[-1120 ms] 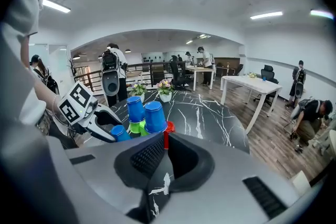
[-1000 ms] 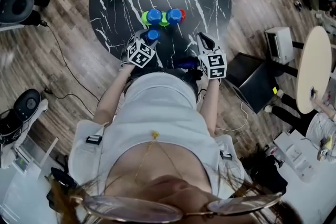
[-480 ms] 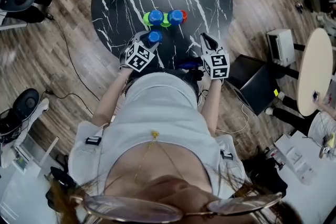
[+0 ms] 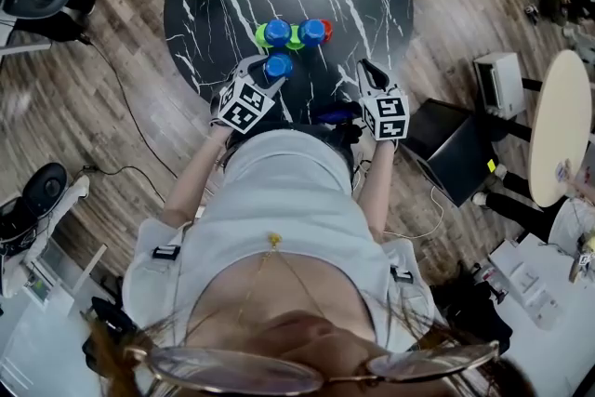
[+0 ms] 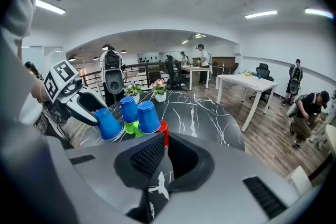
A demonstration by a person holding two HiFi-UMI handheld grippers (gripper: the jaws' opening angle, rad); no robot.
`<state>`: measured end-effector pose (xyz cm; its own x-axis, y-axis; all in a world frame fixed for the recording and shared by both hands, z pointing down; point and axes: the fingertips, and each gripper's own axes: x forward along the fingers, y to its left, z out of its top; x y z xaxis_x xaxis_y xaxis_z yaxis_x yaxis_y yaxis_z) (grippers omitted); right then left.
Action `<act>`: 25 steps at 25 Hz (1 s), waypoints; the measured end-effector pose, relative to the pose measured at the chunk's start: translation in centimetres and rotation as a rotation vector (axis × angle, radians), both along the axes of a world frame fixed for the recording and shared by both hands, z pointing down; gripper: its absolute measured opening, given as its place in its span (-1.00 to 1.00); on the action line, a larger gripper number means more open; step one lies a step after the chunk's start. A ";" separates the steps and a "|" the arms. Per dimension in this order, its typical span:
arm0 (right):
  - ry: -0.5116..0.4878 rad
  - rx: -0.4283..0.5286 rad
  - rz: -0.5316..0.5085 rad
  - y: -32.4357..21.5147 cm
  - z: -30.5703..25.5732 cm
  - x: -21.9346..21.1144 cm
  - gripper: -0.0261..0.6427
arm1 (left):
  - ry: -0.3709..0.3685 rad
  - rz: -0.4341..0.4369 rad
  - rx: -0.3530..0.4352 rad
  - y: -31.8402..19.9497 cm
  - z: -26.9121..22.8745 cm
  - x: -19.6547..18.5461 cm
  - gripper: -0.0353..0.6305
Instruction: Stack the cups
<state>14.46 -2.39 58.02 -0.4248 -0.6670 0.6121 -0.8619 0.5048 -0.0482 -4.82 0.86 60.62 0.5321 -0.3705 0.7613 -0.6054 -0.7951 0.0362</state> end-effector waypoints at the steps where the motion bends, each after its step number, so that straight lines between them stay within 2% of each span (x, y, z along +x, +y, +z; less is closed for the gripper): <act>1: -0.001 0.000 0.002 0.0 0.0 0.0 -0.82 | 0.001 0.004 0.002 0.0 -0.4 0.0 -0.18; 25: -0.008 -0.023 0.021 0.7 0.5 0.1 -0.82 | 0.036 0.066 0.101 -2.5 -9.4 1.4 -0.18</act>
